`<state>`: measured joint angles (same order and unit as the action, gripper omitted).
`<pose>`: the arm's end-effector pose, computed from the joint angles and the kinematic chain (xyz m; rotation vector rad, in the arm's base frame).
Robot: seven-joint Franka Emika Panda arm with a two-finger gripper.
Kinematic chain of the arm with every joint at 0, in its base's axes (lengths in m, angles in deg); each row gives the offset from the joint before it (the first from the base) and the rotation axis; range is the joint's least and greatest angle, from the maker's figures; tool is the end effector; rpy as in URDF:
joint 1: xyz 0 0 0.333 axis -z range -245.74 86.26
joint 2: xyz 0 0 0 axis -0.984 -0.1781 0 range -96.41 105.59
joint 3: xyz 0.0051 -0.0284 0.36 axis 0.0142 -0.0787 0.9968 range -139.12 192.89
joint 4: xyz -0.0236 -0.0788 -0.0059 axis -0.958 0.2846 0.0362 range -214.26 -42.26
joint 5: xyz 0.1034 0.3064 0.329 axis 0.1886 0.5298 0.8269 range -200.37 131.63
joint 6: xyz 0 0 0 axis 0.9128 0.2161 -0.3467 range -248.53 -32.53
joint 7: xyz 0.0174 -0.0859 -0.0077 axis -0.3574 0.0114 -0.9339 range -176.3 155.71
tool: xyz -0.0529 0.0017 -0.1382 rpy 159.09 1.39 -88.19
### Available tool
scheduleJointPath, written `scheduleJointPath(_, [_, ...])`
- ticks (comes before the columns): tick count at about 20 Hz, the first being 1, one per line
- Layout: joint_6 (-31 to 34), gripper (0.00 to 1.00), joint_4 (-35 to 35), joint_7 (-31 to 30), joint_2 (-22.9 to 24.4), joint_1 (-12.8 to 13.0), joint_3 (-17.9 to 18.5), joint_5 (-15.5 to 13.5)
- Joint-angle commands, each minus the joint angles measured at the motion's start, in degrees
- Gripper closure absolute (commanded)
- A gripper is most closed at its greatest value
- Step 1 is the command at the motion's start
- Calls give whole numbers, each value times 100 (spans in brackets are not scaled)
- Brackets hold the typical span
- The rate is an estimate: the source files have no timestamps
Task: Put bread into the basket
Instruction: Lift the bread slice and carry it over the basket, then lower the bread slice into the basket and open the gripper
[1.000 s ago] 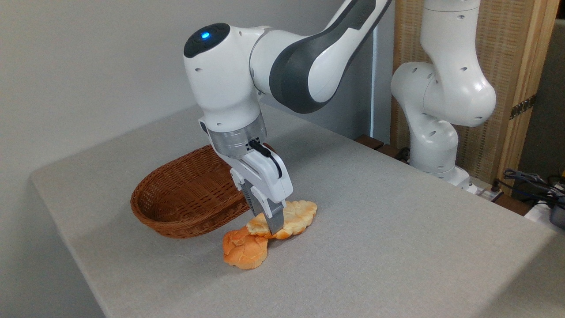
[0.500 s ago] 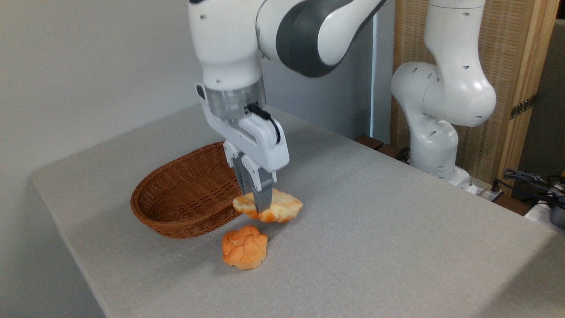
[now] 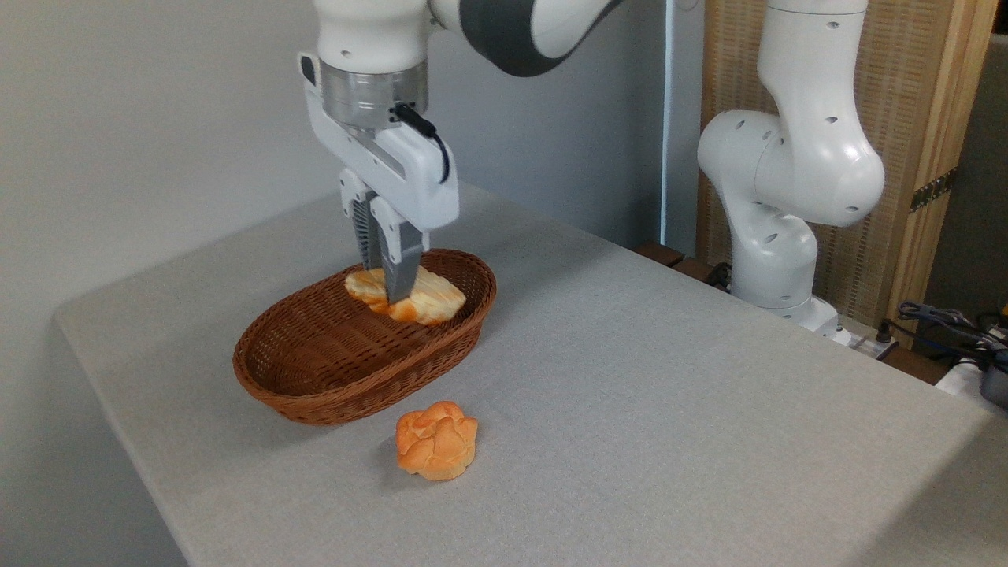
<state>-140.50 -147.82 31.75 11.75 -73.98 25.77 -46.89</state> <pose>0.5905 -0.0970 0.5469 2.7268 -1.1496 0.2064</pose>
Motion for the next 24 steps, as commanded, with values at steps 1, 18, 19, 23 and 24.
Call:
scheduleJointPath(1, [-235, 75, 154, -459, -320, 31, -415, -172])
scheduleJointPath(18, [-948, 0, 154, -934, -1111, 40, -961, 478])
scheduleJointPath(19, [-948, 0, 154, -934, -1111, 40, -952, 478])
scheduleJointPath(23, [-948, 0, 242, -996, -1050, 5, -847, 513])
scheduleJointPath(24, [-939, 0, 260, -1022, -1024, -4, -759, 566])
